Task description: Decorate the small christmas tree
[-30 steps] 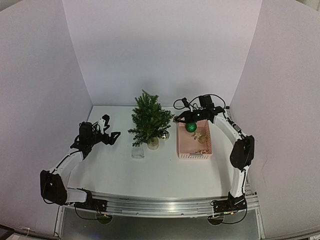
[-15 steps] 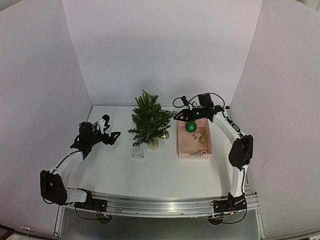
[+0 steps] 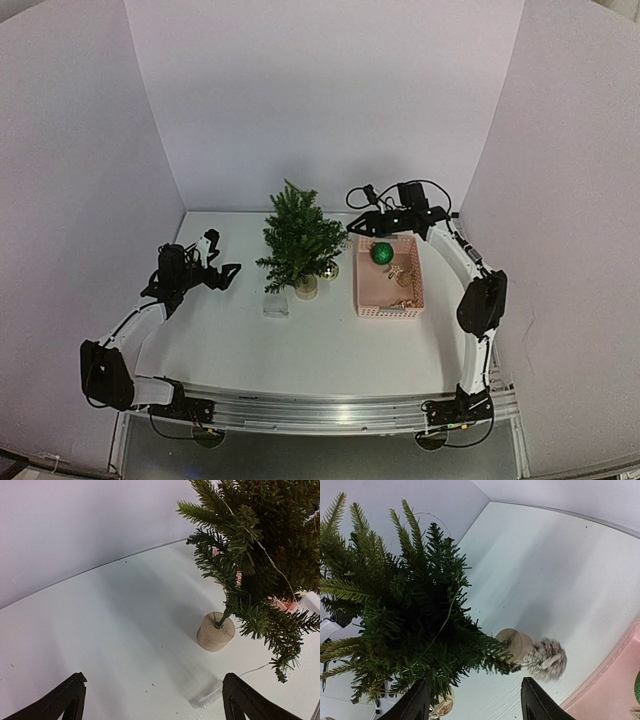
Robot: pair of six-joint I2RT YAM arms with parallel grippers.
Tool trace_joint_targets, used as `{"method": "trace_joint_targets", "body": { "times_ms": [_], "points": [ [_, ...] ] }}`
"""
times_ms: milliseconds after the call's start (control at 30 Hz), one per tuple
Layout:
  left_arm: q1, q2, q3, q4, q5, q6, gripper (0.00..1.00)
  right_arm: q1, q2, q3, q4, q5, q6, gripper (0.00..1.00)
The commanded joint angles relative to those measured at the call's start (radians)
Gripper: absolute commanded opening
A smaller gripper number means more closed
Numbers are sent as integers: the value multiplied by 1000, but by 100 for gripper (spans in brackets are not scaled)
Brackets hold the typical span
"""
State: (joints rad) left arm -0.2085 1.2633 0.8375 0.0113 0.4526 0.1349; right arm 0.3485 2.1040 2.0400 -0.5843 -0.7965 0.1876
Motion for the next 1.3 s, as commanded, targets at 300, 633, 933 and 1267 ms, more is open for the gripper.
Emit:
{"method": "trace_joint_targets", "body": {
  "times_ms": [300, 633, 933, 1267],
  "points": [
    [5, -20, 10, 24, -14, 9, 95, -89, -110, -43, 3, 458, 139, 90],
    [5, -8, -5, 37, -21, 1, 95, -110, -139, -224, -143, 763, 143, 75],
    [5, 12, 15, 16, -29, 5, 95, -109, 85, -51, -150, 693, 50, 92],
    [5, 38, 52, -5, -35, 17, 95, -108, 253, 105, -149, 636, -45, 97]
  ]
}}
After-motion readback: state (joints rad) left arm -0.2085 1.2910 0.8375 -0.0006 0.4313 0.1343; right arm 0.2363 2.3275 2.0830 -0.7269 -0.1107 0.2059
